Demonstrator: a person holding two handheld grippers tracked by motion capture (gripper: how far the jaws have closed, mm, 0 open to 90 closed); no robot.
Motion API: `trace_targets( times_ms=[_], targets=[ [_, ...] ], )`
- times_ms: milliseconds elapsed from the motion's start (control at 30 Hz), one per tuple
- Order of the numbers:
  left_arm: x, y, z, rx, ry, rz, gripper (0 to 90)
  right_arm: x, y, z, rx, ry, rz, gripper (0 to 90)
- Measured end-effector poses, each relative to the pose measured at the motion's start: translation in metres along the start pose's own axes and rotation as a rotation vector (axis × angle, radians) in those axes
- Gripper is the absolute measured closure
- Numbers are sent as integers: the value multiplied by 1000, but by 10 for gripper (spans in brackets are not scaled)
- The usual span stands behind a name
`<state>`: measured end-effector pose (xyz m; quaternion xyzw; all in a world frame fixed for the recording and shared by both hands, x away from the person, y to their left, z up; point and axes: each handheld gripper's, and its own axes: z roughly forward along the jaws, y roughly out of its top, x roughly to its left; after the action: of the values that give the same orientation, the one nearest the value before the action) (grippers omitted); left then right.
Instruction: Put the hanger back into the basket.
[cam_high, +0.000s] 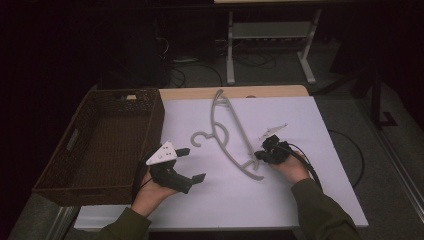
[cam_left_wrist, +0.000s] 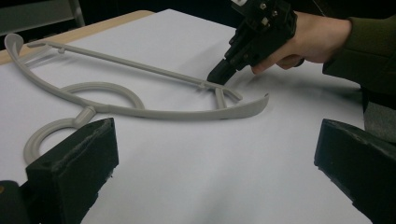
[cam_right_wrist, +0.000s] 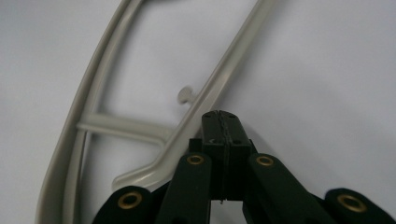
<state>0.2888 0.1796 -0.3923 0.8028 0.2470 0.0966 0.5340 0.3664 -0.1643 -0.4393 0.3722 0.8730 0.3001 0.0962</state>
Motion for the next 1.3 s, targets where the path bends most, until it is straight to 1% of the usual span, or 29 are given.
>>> trace_targets(
  times_ms=[67,133,167,233,267,333,367,400,467,533,567,667,733,767,800,833,900,933,967,1000,1033,1067,1100,1133,1167,1200,1233,1267,1300],
  targets=[
    [0,0,0,0,0,0,0,1,0,0,3,13,-1,895],
    [0,0,0,1,-1,0,0,6,0,-1,3,56,-6,895],
    [0,0,1,1,-1,-2,0,9,0,-1,3,64,-23,895],
    [1,0,1,3,0,-2,0,20,2,0,0,107,-58,895],
    [1,0,1,3,0,-2,0,20,2,0,0,107,-58,895],
    [2,0,1,2,0,-2,0,28,3,2,-7,141,-67,895],
    [2,0,1,2,0,-3,0,36,6,5,-24,174,-84,895],
    [2,0,1,2,0,-3,0,36,6,5,-24,174,-84,895],
    [2,1,2,2,0,-4,0,46,10,9,-32,198,-97,895],
    [2,0,2,2,0,-6,0,54,15,13,-33,213,-121,895],
    [2,0,2,2,-1,-5,0,62,20,16,-34,221,-142,895],
    [2,0,2,3,0,-7,0,66,24,19,-38,224,-156,895],
    [2,0,2,2,1,-7,0,66,29,19,-47,214,-163,895],
    [3,1,2,-4,5,-12,0,61,37,19,-62,191,-151,895],
    [3,1,2,-4,6,-15,0,57,43,20,-74,186,-141,895],
    [3,1,2,-4,6,-15,0,57,43,20,-74,186,-141,895],
    [4,1,2,-5,6,-15,0,48,55,24,-80,152,-135,895],
    [5,0,2,-4,5,-16,0,39,69,30,-90,125,-128,895],
    [5,0,2,-4,5,-16,0,39,69,30,-90,125,-128,895],
    [5,0,2,-3,5,-17,0,35,76,33,-97,109,-123,895],
    [5,0,2,-5,3,-17,0,29,92,38,-105,88,-114,895],
    [5,0,2,-2,1,-19,0,29,92,38,-105,88,-114,895],
    [5,0,3,-7,0,-26,0,24,108,43,-110,71,-113,895],
    [5,0,3,-9,-1,-32,0,24,108,43,-110,71,-113,895],
    [5,0,4,-7,-6,-27,0,23,115,47,-110,59,-114,895],
    [6,1,4,-5,-9,-10,0,21,123,51,-101,46,-114,895],
    [5,0,6,-1,-15,-11,0,18,137,60,-89,10,-118,895],
    [5,0,6,-1,-15,-11,0,18,137,60,-89,10,-118,895],
    [5,0,6,2,-17,-12,0,15,144,65,-81,-6,-113,895]
  ],
)
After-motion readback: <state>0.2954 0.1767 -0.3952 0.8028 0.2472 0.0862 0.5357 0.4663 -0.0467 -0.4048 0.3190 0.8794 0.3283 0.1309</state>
